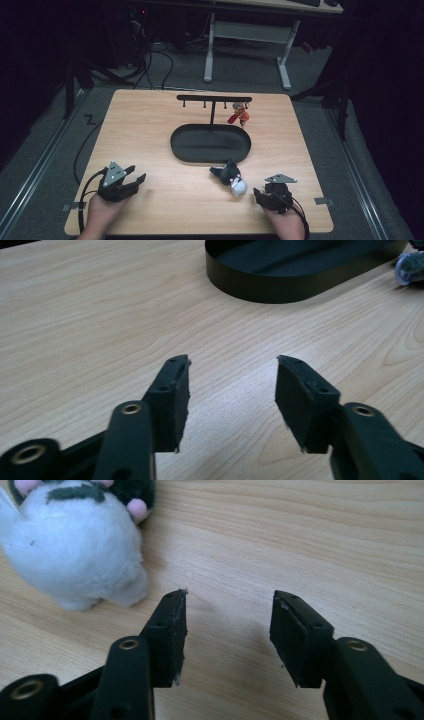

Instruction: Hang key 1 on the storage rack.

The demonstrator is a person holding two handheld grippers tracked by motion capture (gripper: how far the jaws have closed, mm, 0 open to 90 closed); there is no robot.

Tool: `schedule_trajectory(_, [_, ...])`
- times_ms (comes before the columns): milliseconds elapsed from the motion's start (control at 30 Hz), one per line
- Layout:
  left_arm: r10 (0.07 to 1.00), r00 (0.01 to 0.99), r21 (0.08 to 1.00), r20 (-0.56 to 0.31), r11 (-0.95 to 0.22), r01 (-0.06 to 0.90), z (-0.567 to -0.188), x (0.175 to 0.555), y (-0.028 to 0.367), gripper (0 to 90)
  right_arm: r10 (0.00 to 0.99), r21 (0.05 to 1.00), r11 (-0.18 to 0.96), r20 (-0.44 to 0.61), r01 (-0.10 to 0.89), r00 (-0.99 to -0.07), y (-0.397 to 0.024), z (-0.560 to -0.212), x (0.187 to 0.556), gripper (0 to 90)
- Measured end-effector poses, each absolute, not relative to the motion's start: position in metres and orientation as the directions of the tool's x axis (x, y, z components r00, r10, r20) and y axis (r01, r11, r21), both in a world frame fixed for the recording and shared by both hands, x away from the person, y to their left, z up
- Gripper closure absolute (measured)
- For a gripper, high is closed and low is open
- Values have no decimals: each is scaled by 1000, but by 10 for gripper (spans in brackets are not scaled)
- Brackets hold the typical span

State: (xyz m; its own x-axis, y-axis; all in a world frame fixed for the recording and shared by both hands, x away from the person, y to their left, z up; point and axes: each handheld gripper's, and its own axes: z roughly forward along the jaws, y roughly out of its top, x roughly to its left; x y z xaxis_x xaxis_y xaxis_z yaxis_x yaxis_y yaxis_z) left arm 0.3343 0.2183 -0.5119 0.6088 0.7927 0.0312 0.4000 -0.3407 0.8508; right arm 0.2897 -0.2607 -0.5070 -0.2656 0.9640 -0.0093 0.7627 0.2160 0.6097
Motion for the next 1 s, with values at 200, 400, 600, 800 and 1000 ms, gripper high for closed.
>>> schedule_trajectory(200, [787, 616, 857, 34, -340, 387, -511, 330, 221, 409, 962, 564, 243, -35, 789, -271, -255, -502, 297, 455])
schedule_trajectory(400, [782, 622, 860, 37, -342, 379, -510, 331, 222, 374, 961, 510, 258, -48, 821, -272, -256, -495, 306, 448])
schedule_trajectory(600, [776, 629, 860, 39, -346, 374, -509, 331, 221, 374, 953, 449, 289, -54, 845, -297, -252, -489, 312, 440])
schedule_trajectory(800, [764, 644, 857, 41, -358, 371, -512, 334, 220, 373, 946, 394, 309, -33, 866, -323, -245, -482, 318, 413])
schedule_trajectory(1000, [763, 645, 862, 40, -353, 365, -511, 334, 221, 374, 945, 358, 313, -24, 879, -327, -242, -479, 323, 390])
